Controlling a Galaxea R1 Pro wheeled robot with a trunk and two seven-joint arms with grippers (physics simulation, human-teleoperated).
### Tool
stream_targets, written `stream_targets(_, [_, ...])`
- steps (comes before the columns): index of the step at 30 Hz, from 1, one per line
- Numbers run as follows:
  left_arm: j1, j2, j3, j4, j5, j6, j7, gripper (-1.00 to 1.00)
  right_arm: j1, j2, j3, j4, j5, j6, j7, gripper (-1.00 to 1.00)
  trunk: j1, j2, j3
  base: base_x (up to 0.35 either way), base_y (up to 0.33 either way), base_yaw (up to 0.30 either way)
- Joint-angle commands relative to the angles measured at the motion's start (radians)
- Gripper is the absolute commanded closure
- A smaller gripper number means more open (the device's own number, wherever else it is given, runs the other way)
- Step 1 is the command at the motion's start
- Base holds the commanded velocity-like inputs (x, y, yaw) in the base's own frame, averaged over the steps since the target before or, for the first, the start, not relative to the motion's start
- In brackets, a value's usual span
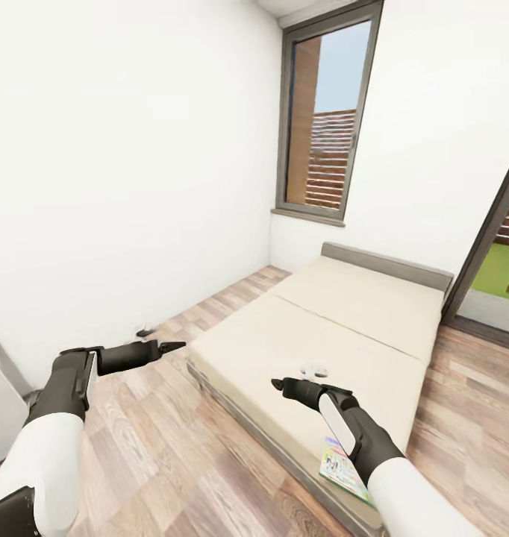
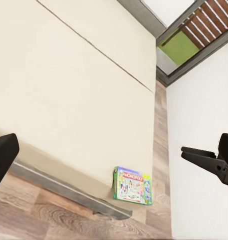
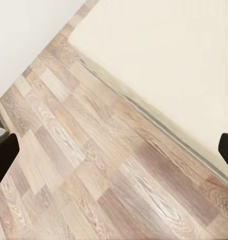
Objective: Put all the toys in the child's room - the three board games (two on the bed and one on the table), the two jigsaw puzzles on the table, and the tennis ball on the table - inside the toy box on the table in the child's room.
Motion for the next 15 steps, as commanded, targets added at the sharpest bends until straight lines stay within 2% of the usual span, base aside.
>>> stream_targets(1, [-0.001,-0.001,0.004,-0.001,-0.01,0.008,-0.01,-1.0,-0.001,0.0,0.0,0.0,-0.001,0.004,0.001,-1.0,0.001,-0.002,-0.002,0.0,0.0,-0.276])
stream_targets(15, [-0.001,-0.001,0.003,-0.001,-0.011,0.008,-0.008,-1.0,-0.001,0.0,0.0,0.0,-0.002,0.004,0.001,-1.0,0.001,-0.002,-0.002,0.0,0.001,-0.276])
